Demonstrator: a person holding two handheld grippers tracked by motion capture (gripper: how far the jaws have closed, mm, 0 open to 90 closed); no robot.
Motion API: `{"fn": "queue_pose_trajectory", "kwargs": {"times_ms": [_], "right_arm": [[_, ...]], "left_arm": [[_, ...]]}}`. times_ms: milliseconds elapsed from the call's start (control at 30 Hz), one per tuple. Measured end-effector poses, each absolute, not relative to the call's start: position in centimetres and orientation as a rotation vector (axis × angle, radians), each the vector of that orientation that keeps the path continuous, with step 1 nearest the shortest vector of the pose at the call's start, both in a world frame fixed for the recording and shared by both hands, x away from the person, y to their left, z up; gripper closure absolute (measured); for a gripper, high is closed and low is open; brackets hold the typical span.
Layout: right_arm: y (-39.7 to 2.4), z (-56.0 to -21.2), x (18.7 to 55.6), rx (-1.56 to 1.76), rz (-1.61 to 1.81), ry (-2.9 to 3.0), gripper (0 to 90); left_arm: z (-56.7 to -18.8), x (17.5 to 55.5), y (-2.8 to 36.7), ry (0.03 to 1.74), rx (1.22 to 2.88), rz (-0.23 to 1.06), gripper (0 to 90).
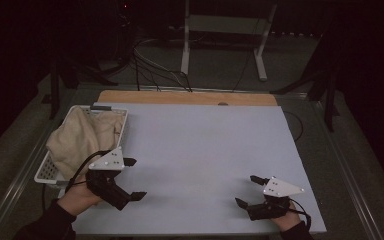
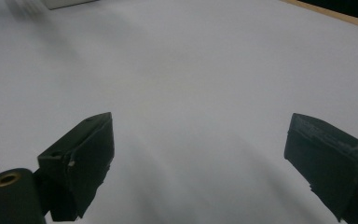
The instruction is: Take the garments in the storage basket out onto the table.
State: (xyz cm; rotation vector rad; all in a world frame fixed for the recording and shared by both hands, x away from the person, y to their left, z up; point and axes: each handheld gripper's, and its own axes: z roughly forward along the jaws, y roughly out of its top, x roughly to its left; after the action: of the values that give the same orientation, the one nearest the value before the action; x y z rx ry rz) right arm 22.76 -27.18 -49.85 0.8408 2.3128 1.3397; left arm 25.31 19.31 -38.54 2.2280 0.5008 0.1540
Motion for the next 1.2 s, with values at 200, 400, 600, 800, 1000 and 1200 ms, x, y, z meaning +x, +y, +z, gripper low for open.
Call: {"fn": "queue_pose_trajectory", "kwargs": {"times_ms": [200,400,600,800,1000,1200], "right_arm": [[-27.1,-49.9,22.7,0.838,1.337,2.316,8.5],[-27.0,-49.9,22.7,0.839,1.341,2.318,8.5],[-27.1,-49.9,22.7,0.834,1.338,2.315,8.5],[-27.0,-49.9,22.8,0.832,1.337,2.319,8.5],[-27.0,-50.0,22.8,0.834,1.339,2.321,8.6],[-27.0,-50.0,22.8,0.834,1.336,2.321,8.5]], "left_arm": [[-37.7,25.7,20.3,0.517,2.211,0.186,0.2],[-36.9,26.1,21.4,0.542,2.189,0.203,0.2],[-36.3,26.6,22.6,0.576,2.176,0.229,0.2],[-35.5,26.9,24.1,0.615,2.152,0.248,0.2],[-35.3,27.5,25.6,0.666,2.134,0.268,0.2],[-35.0,27.9,27.0,0.717,2.126,0.304,0.2]]}}
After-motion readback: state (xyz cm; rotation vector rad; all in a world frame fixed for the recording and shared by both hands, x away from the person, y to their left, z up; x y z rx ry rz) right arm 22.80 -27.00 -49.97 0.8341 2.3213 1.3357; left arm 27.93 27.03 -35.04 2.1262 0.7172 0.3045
